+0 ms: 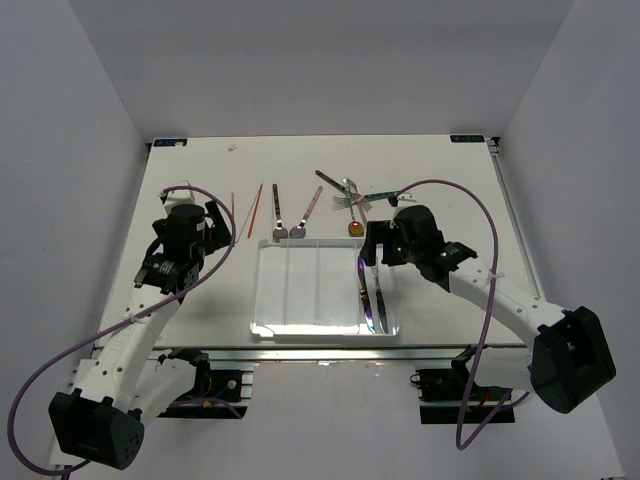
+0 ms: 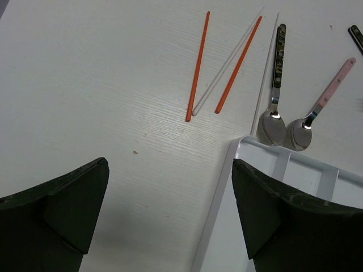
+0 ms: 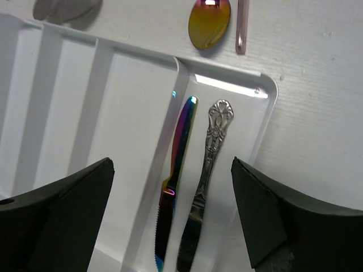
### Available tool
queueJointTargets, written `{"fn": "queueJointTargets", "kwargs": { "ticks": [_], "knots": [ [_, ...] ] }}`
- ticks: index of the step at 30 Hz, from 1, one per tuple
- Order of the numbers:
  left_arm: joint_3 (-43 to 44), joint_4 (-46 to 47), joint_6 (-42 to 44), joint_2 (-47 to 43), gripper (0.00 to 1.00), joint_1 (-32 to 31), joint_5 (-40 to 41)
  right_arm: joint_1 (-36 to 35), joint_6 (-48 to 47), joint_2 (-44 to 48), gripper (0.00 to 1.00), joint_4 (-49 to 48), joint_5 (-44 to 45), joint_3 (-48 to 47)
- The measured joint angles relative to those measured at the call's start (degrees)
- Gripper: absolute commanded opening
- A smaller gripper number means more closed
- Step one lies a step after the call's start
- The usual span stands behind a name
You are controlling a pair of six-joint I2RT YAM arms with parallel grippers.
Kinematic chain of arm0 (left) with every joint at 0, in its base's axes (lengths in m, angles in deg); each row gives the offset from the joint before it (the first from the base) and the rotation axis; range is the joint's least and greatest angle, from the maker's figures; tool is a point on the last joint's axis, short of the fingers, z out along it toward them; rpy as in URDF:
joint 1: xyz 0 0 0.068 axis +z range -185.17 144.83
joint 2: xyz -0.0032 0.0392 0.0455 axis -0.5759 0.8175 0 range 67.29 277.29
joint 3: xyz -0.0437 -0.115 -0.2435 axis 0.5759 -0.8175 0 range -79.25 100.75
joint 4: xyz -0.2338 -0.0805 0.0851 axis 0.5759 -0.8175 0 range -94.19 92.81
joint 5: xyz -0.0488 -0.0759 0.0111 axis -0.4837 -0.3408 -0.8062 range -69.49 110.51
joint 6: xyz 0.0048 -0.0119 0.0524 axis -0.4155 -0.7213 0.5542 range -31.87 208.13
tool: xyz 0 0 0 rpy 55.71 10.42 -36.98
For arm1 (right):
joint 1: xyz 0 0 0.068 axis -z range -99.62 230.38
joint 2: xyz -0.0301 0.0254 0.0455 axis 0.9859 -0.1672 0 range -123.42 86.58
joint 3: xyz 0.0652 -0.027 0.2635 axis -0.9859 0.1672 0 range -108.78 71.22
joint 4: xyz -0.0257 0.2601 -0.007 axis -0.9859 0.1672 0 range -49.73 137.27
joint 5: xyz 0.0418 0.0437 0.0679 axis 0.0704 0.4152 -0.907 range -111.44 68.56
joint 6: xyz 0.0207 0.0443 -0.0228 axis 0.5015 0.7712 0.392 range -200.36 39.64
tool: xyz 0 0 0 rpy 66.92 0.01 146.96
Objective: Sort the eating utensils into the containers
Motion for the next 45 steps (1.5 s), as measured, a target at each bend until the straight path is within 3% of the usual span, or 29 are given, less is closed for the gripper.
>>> {"fn": "queueJointTargets", "kwargs": {
  "ticks": [11, 15, 17, 20, 24, 33, 40, 45],
  "knots": [
    [0.0, 0.0, 0.0, 0.0, 0.98, 0.0, 0.2, 1.5, -4.3, -4.7, 0.89, -4.2, 1.9, -9.7],
    [0.0, 0.0, 0.0, 0.1, 0.98, 0.0, 0.2, 1.9, -7.2, -13.6, 0.66, -4.0, 3.0, -17.0],
    [0.0, 0.0, 0.0, 0.1, 0.98, 0.0, 0.2, 1.9, -8.6, -19.5, 0.64, -3.2, 4.0, -22.7],
    [0.0, 0.0, 0.0, 0.1, 0.98, 0.0, 0.2, 1.9, -9.6, -27.1, 0.52, -2.3, 5.5, -29.8],
    [0.0, 0.0, 0.0, 0.4, 0.98, 0.0, 0.2, 1.9, -10.1, -36.5, 0.45, 0.3, 6.5, -38.2],
    [0.0, 0.0, 0.0, 1.5, 0.98, 0.0, 0.2, 1.9, -11.7, -52.6, 0.43, 4.1, 7.1, -48.6],
    [0.0, 0.0, 0.0, 1.8, 0.98, 0.0, 0.2, 2.1, -13.0, -56.3, 0.41, 6.0, 7.7, -51.5],
    [0.0, 0.0, 0.0, 2.2, 0.98, 0.0, 0.2, 2.9, -13.2, -57.1, 0.34, 6.0, 7.6, -51.6]
  ]
}}
